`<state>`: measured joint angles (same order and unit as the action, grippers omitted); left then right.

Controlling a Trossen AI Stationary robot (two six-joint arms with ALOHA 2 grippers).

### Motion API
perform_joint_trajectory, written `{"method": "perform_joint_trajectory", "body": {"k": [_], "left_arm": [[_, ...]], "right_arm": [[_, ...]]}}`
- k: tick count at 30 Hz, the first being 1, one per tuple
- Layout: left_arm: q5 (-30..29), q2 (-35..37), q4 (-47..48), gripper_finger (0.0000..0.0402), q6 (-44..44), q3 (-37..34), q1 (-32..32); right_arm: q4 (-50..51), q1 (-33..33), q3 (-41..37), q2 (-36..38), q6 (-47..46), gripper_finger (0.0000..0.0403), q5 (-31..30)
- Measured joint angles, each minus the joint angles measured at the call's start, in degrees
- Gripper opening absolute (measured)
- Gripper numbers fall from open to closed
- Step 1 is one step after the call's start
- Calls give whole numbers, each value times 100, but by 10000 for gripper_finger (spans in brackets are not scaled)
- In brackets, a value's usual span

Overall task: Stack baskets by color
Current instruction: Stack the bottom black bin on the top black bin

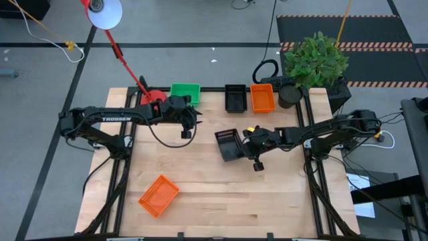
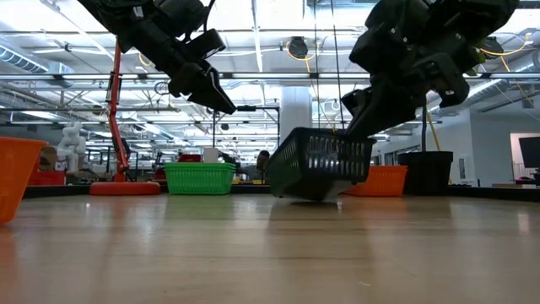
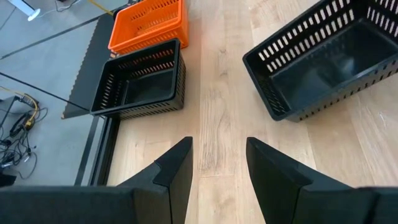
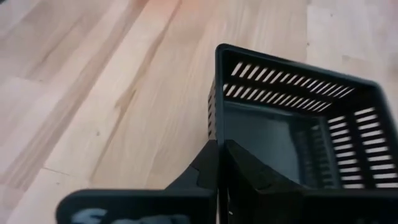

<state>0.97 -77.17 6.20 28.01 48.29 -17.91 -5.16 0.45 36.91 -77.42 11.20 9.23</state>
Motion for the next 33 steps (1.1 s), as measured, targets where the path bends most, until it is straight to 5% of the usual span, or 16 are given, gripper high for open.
{"method": "perform_joint_trajectory", "body": {"k": [9,23,33], "left_arm": [[2,0,-2,152,-10,0,0],[31,0,-48,152,-14,-4,79],[31,0,-48,152,-4,-4,76]], "right_arm": [[231,1,3,-18,-175,6,137],[197,-2,4,-521,-145,68,10],[211,-13,4,-521,17,10,-25]]}}
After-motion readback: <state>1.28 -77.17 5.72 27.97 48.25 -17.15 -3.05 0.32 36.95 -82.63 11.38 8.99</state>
